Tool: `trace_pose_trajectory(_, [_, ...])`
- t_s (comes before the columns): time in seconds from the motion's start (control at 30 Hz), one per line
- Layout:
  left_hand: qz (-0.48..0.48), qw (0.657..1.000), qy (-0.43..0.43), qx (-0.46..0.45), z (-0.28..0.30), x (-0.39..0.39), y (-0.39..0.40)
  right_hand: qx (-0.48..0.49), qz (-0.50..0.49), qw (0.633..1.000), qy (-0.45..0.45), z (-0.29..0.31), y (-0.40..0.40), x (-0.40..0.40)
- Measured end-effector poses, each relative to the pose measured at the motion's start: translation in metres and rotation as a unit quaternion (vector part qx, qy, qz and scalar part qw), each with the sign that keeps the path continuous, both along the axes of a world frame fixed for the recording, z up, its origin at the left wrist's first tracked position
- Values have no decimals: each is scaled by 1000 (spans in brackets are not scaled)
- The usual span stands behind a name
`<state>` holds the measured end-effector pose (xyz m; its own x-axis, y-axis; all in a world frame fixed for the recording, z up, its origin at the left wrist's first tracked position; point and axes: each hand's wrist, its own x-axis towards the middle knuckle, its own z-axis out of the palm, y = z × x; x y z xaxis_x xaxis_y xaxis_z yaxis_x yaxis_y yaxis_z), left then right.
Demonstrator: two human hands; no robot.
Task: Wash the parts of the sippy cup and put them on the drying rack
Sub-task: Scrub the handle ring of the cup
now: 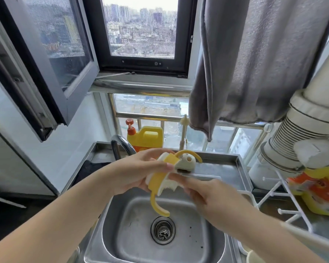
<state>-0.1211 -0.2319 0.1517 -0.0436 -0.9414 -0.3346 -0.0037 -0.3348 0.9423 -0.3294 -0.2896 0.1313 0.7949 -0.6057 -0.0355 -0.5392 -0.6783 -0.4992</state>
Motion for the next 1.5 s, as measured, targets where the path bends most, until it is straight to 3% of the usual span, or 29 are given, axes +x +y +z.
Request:
trace_pose_trajectory(0.07, [16,1000,20,-18,-2,2,-2,-223,10,974,39,-8,-2,3])
trace_pose_trajectory(0.1, [29,999,30,-32,-2,2,-3,-207,-1,977,49,-7,1,6])
trace_pose_trajectory(0.13, [42,997,37,-48,-2,4,-3,-145,0,989,11,-9,3,7])
trace_pose_trajectory(0.17, [52,996,34,-65,-4,6,-3,-23,-18,999,-40,-7,6,8])
trace_pose_trajectory(0.23, [48,994,6,-101,-9,10,-2,199,-45,975,-84,-4,5,14])
trace_pose_trajectory(0.3, [21,991,-16,-132,-15,15,-2,398,-57,909,-113,-4,2,14])
trace_pose_trajectory(0.4, [-2,988,-13,-155,-17,20,-5,658,-58,732,-169,-1,2,15])
trace_pose_trajectory(0.47, [-2,987,-17,-162,-18,22,-6,689,-39,705,-163,-1,5,16])
trace_pose_trajectory(0.5, [3,986,-22,-163,-20,23,-6,659,-46,736,-149,-2,5,17])
trace_pose_trajectory(0.53, [8,986,-27,-163,-21,25,-7,577,-52,805,-127,-6,4,19])
trace_pose_trajectory(0.6, [14,986,-27,-161,-24,27,-8,281,-38,956,-77,-12,-3,21])
trace_pose_trajectory(0.67, [10,986,-17,-163,-23,29,-10,80,-10,996,-38,-12,-9,25])
trace_pose_trajectory(0.73, [3,986,-11,-168,-21,31,-12,76,-14,996,-42,-9,-9,29])
trace_pose_trajectory(0.77, [-1,985,-15,-170,-21,33,-12,139,-15,989,-55,-6,-8,30])
trace_pose_trajectory(0.83, [-9,983,-23,-181,-21,37,-12,365,-31,926,-96,-1,-3,32])
trace_pose_trajectory(0.9, [-11,978,-22,-207,-20,38,-12,600,-46,781,-166,4,-1,31])
trace_pose_trajectory(0.93, [-10,976,-21,-218,-20,38,-12,666,-32,721,-189,4,-1,30])
trace_pose_trajectory(0.97, [-10,974,-21,-225,-20,38,-12,699,-17,688,-195,3,-1,28])
trace_pose_trajectory(1.0, [-9,973,-21,-228,-19,38,-12,710,-14,677,-191,2,0,28])
trace_pose_trajectory(1.03, [-9,973,-20,-230,-19,38,-11,695,-22,695,-184,-1,1,29])
trace_pose_trajectory(1.07, [-10,972,-17,-233,-20,38,-10,635,-33,753,-171,-3,2,30])
trace_pose_trajectory(1.13, [-10,971,-10,-240,-20,36,-9,376,-40,917,-126,-7,-1,32])
trace_pose_trajectory(1.17, [-8,970,-8,-243,-21,35,-9,236,-32,966,-98,-7,-4,32])
trace_pose_trajectory(1.2, [-5,970,-6,-245,-21,34,-9,142,-28,987,-69,-5,-6,32])
trace_pose_trajectory(1.27, [-3,969,-6,-248,-21,32,-10,121,-28,990,-65,2,-6,33])
trace_pose_trajectory(1.33, [-9,967,-3,-256,-22,34,-9,275,-31,957,-91,8,-3,31])
trace_pose_trajectory(1.37, [-16,965,-1,-262,-21,35,-8,398,-37,910,-109,10,-1,29])
trace_pose_trajectory(1.43, [-32,961,7,-275,-18,36,-8,607,-34,775,-169,14,-1,25])
trace_pose_trajectory(1.5, [-45,959,15,-278,-16,36,-9,693,24,692,-200,9,-4,23])
